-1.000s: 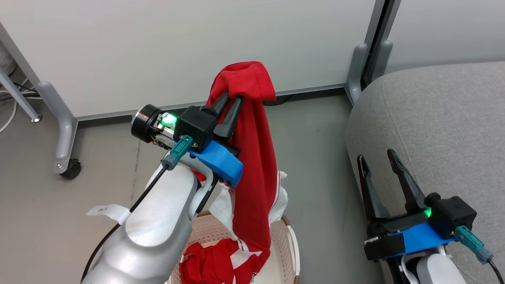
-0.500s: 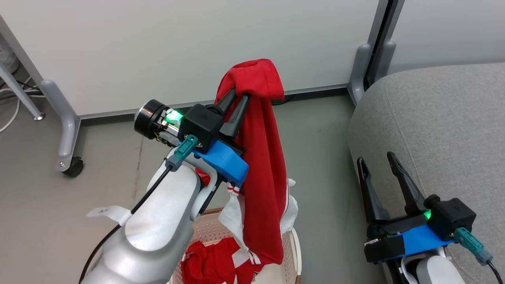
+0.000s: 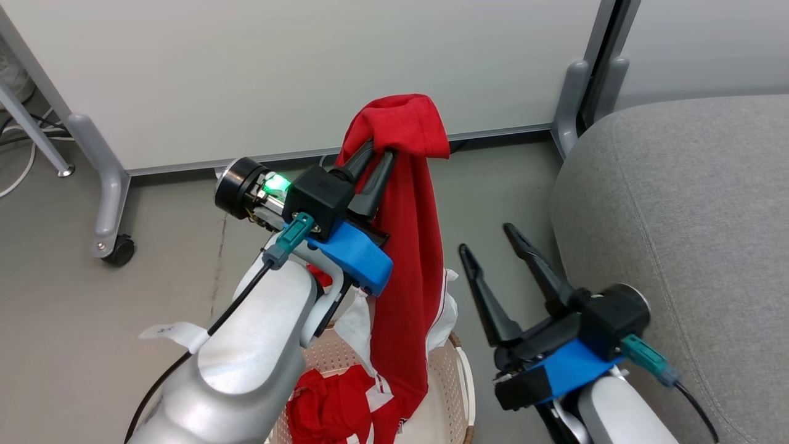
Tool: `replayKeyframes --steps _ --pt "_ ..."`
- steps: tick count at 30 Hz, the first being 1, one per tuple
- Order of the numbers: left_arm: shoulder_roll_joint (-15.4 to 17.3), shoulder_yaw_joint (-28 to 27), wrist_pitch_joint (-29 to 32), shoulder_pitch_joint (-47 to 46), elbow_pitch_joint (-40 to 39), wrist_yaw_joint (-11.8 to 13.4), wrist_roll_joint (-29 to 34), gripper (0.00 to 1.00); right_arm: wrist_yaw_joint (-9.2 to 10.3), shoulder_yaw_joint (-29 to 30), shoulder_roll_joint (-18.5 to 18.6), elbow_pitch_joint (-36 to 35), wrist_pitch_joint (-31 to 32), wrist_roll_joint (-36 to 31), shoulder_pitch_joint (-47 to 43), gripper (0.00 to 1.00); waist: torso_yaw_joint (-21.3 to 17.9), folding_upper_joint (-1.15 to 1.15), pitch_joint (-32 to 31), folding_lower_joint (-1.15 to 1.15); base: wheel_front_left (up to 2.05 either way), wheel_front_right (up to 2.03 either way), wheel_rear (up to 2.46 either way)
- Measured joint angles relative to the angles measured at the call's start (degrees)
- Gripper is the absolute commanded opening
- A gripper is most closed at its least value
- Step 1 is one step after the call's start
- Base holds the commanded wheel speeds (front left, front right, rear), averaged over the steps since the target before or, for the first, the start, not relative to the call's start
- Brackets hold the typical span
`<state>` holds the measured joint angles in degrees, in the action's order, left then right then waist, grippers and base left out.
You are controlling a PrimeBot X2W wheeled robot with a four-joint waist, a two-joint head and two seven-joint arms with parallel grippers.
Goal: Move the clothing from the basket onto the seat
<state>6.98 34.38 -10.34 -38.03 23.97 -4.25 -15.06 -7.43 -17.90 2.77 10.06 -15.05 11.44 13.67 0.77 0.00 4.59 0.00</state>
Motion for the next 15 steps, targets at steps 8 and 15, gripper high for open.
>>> replayKeyframes --steps 8,15 --pt "-0.54 1.37 -0.01 -1.19 -0.24 -0.03 0.01 0.0 0.0 -8.04 -0.01 5.3 0.0 -0.21 8.12 1.0 1.23 0.0 1.51 0.0 0.0 0.0 0.0" --pt "-1.51 2.74 -0.09 -3.41 -0.56 -0.33 0.09 0.0 0.0 -9.6 -0.01 11.99 0.0 -1.04 15.2 1.0 3.22 0.0 3.53 0.01 0.0 0.0 0.0"
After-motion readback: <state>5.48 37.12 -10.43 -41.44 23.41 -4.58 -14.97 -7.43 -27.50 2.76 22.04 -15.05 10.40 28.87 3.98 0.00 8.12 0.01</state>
